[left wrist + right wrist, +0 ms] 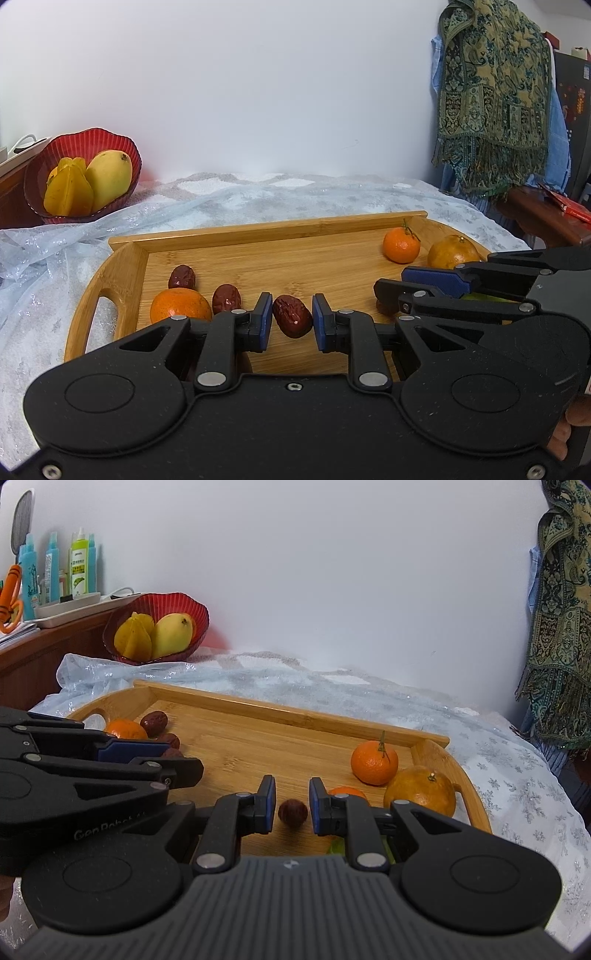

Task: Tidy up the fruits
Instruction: 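Carry the date with the left tool while the right tool carries its date over the tray, then open the left tool releasing the date while the right tool releases its date onto the tray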

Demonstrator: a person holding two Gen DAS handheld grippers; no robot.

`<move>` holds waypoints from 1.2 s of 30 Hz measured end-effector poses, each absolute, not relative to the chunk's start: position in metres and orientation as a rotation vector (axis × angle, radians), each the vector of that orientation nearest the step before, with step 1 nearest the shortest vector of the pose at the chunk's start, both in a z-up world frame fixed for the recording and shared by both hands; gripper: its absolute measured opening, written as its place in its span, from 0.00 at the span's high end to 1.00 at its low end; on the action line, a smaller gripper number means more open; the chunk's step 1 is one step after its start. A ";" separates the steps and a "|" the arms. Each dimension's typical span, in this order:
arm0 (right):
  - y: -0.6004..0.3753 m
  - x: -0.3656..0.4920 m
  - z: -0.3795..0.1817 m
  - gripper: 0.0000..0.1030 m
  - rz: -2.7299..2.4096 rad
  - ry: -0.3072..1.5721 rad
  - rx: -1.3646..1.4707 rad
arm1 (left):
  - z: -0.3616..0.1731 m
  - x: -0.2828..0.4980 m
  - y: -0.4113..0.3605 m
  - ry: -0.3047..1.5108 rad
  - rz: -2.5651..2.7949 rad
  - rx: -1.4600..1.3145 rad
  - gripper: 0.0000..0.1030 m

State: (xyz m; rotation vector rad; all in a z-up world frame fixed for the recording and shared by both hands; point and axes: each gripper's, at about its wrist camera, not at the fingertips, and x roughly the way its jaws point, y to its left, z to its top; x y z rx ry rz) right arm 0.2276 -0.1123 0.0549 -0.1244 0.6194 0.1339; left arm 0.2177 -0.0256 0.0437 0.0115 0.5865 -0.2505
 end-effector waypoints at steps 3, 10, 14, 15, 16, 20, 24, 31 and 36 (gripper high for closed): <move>-0.112 0.228 0.055 0.73 0.134 0.619 -0.122 | 0.044 0.218 -0.026 0.586 -0.251 0.010 0.79; -0.113 0.226 0.056 0.69 0.131 0.616 -0.118 | 0.044 0.217 -0.026 0.585 -0.252 0.010 0.77; -0.113 0.225 0.058 0.62 0.127 0.609 -0.117 | 0.045 0.217 -0.025 0.585 -0.254 0.003 0.75; -0.114 0.225 0.058 0.61 0.125 0.608 -0.116 | 0.045 0.217 -0.025 0.585 -0.254 0.001 0.74; -0.115 0.225 0.058 0.61 0.122 0.606 -0.113 | 0.045 0.217 -0.024 0.585 -0.254 -0.001 0.72; -0.118 0.224 0.060 0.56 0.113 0.603 -0.100 | 0.047 0.215 -0.022 0.580 -0.252 -0.009 0.66; -0.122 0.221 0.063 0.53 0.105 0.590 -0.094 | 0.050 0.214 -0.020 0.575 -0.244 -0.018 0.59; -0.125 0.218 0.069 0.44 0.093 0.561 -0.085 | 0.056 0.210 -0.012 0.561 -0.230 -0.042 0.47; -0.126 0.213 0.074 0.38 0.085 0.543 -0.083 | 0.062 0.205 -0.008 0.537 -0.213 -0.034 0.40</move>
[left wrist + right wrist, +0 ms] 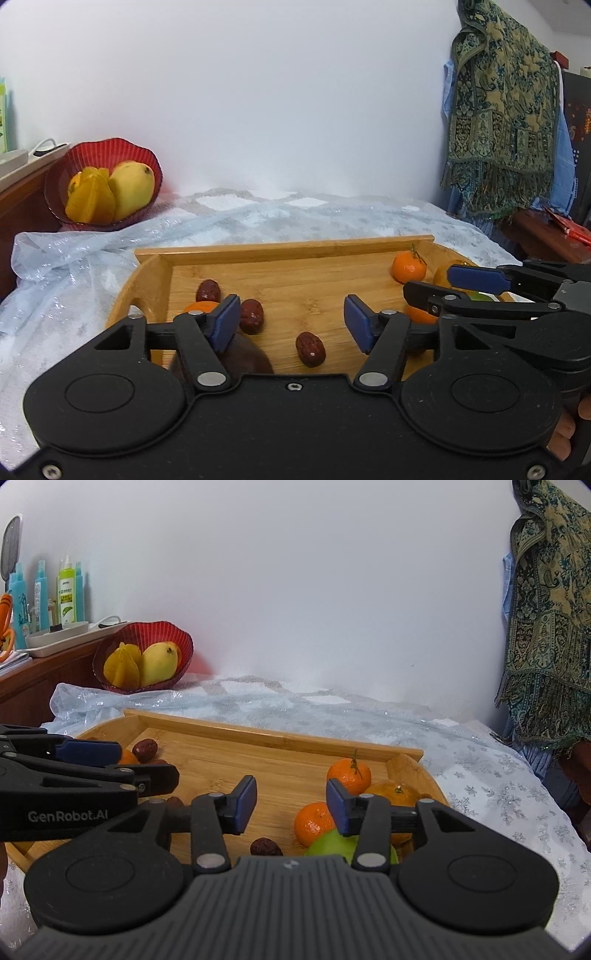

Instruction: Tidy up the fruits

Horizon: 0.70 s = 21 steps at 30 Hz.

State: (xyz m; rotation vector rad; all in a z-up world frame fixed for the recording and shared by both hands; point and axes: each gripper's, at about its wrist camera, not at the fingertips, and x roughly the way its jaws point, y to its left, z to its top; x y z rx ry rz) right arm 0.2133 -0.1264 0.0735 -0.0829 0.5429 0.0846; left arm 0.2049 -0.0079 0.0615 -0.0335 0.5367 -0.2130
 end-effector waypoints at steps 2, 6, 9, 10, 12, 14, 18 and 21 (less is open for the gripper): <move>-0.127 0.212 0.075 0.35 0.082 0.536 -0.080 | 0.064 0.202 -0.005 0.531 -0.209 -0.042 0.36; -0.128 0.208 0.078 0.30 0.068 0.518 -0.080 | 0.068 0.198 -0.001 0.521 -0.192 -0.053 0.26; -0.131 0.206 0.079 0.25 0.060 0.513 -0.062 | 0.069 0.195 0.001 0.515 -0.188 -0.050 0.19; -0.132 0.205 0.079 0.24 0.057 0.511 -0.056 | 0.070 0.194 0.002 0.512 -0.187 -0.049 0.17; -0.134 0.202 0.080 0.21 0.052 0.506 -0.043 | 0.071 0.191 0.003 0.510 -0.184 -0.047 0.14; -0.136 0.199 0.081 0.19 0.051 0.498 -0.032 | 0.071 0.187 0.004 0.508 -0.182 -0.045 0.10; -0.137 0.195 0.082 0.15 0.048 0.486 -0.017 | 0.071 0.180 0.004 0.503 -0.174 -0.035 0.05; -0.138 0.190 0.082 0.14 0.049 0.477 -0.008 | 0.071 0.175 0.005 0.505 -0.171 -0.035 0.04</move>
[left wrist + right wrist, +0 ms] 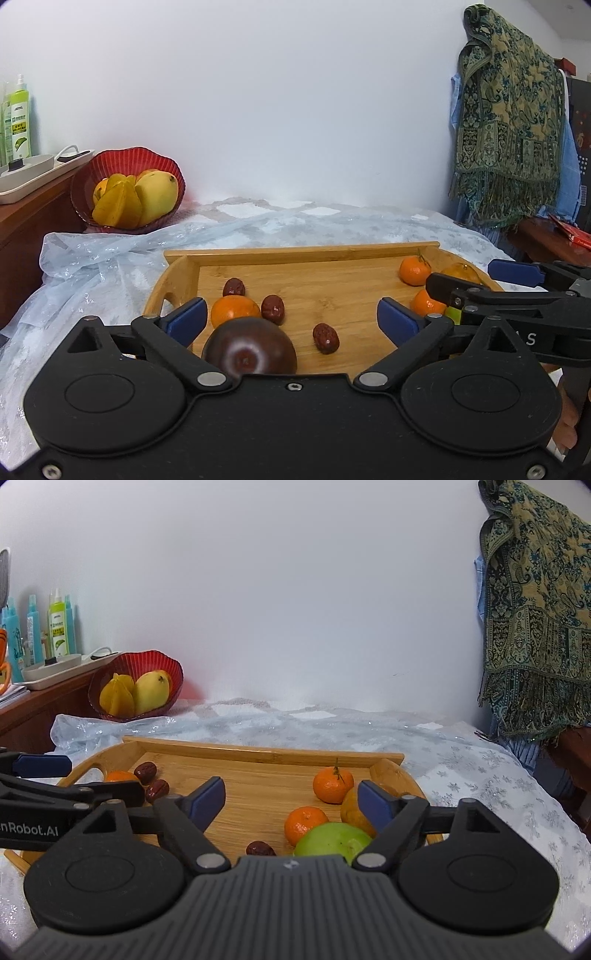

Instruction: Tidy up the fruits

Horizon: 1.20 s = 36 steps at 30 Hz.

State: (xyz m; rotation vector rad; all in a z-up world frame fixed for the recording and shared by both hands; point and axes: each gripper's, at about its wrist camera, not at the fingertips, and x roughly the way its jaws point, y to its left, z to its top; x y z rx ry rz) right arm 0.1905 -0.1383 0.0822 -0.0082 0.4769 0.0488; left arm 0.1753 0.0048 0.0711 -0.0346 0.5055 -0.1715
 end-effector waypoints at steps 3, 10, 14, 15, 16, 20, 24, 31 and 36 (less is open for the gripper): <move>-0.139 0.188 0.083 0.12 0.045 0.471 0.001 | 0.071 0.173 0.006 0.508 -0.169 -0.034 0.03; -0.143 0.183 0.083 0.08 0.039 0.463 0.032 | 0.070 0.164 0.009 0.504 -0.154 -0.023 0.02; -0.145 0.177 0.084 0.03 0.044 0.451 0.048 | 0.071 0.159 0.011 0.505 -0.149 -0.025 0.02; -0.145 0.175 0.085 0.02 0.044 0.444 0.048 | 0.071 0.157 0.011 0.504 -0.148 -0.026 0.02; -0.145 0.172 0.085 0.01 0.044 0.437 0.046 | 0.071 0.156 0.011 0.503 -0.148 -0.025 0.01; -0.142 0.162 0.087 0.00 0.037 0.409 0.015 | 0.071 0.149 0.009 0.497 -0.153 -0.016 0.01; -0.141 0.153 0.086 0.00 0.030 0.398 -0.003 | 0.070 0.141 0.009 0.496 -0.158 -0.015 0.01; -0.142 0.137 0.080 0.00 0.010 0.392 -0.028 | 0.064 0.126 0.009 0.505 -0.152 -0.006 0.01; -0.141 0.125 0.076 0.00 0.003 0.394 -0.039 | 0.060 0.114 0.009 0.506 -0.153 0.001 0.01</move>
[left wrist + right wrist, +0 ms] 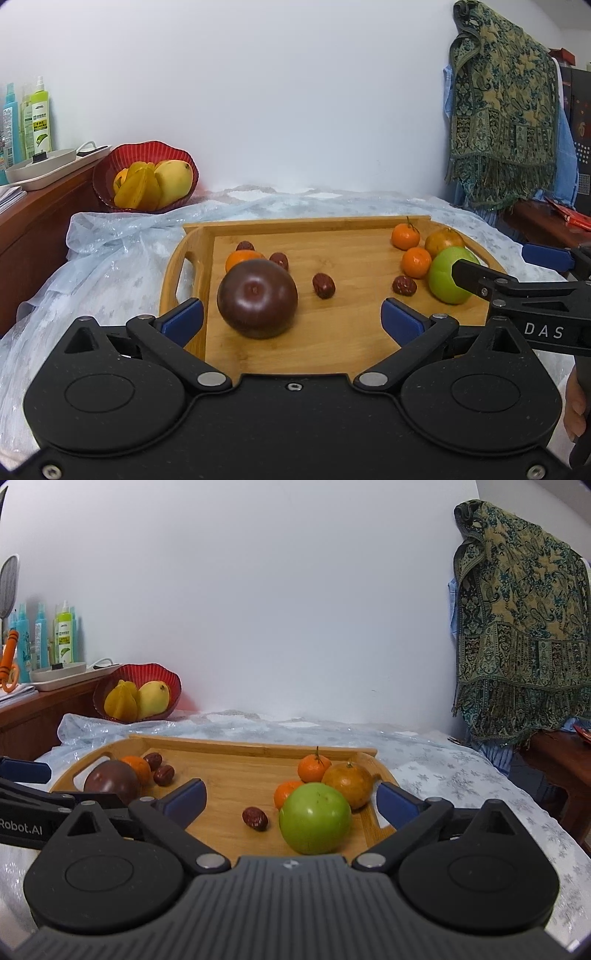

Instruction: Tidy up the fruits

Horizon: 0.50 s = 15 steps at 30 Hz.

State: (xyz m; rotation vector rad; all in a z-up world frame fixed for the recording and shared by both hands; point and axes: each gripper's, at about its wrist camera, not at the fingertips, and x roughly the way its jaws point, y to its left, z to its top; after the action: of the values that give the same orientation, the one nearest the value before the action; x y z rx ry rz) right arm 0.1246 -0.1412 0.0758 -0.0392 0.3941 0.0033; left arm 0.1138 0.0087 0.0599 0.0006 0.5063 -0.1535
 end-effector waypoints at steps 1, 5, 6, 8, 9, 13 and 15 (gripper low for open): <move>-0.141 0.122 0.075 0.00 0.003 0.397 -0.041 | 0.059 0.112 0.009 0.506 -0.154 0.003 0.01; -0.140 0.113 0.070 0.00 -0.003 0.405 -0.047 | 0.054 0.106 0.007 0.518 -0.146 0.013 0.01; -0.141 0.111 0.069 0.00 -0.005 0.408 -0.047 | 0.053 0.105 0.007 0.521 -0.145 0.012 0.01; -0.141 0.107 0.067 0.00 -0.007 0.411 -0.045 | 0.051 0.102 0.007 0.529 -0.146 0.005 0.01; -0.141 0.105 0.066 0.00 -0.009 0.412 -0.045 | 0.050 0.101 0.008 0.532 -0.147 0.002 0.01; -0.141 0.099 0.063 0.00 -0.015 0.419 -0.048 | 0.044 0.096 0.009 0.546 -0.145 0.006 0.01; -0.141 0.096 0.061 0.00 -0.015 0.427 -0.043 | 0.041 0.094 0.009 0.557 -0.144 0.006 0.01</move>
State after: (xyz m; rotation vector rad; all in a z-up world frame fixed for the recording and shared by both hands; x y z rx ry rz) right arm 0.0961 -0.1409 0.0614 -0.0434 0.4271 -0.0152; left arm 0.0936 0.0094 0.0408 0.0062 0.5571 -0.1435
